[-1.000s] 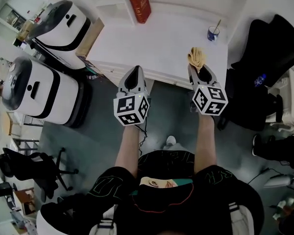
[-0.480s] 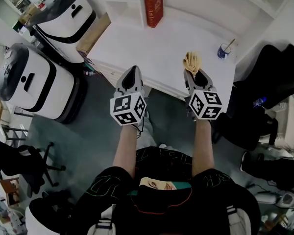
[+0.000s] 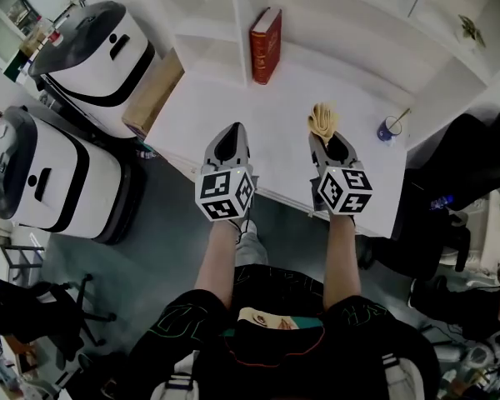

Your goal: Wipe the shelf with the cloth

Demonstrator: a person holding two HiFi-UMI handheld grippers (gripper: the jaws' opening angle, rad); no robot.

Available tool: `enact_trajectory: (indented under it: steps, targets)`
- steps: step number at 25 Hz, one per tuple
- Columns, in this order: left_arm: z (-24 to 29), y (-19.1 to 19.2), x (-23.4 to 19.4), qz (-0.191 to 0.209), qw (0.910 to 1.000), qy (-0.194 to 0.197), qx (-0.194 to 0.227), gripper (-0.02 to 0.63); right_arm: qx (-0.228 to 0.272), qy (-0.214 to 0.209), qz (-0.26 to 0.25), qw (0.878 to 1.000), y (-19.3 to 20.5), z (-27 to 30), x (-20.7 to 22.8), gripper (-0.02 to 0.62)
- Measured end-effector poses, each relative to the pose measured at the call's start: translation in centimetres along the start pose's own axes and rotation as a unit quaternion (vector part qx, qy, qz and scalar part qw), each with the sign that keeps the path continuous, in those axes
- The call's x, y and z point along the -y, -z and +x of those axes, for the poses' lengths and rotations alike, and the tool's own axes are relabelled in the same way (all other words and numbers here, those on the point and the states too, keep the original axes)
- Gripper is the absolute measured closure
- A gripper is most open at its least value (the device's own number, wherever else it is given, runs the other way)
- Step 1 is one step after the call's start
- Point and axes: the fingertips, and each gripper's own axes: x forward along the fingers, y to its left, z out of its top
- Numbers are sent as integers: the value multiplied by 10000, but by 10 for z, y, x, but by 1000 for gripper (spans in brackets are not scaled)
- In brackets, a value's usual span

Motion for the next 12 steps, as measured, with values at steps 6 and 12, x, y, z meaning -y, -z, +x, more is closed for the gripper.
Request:
enact_trajectory:
  steps: [6,12]
  targets:
    - [51,-18,-52,168,9998,11,-42,606,-88,-98,-58,9999,-11,79,-22,477]
    - [85,-36,-87,189,9998,60,55,606,-53,-203,-270,9994,-31,128,-44,477]
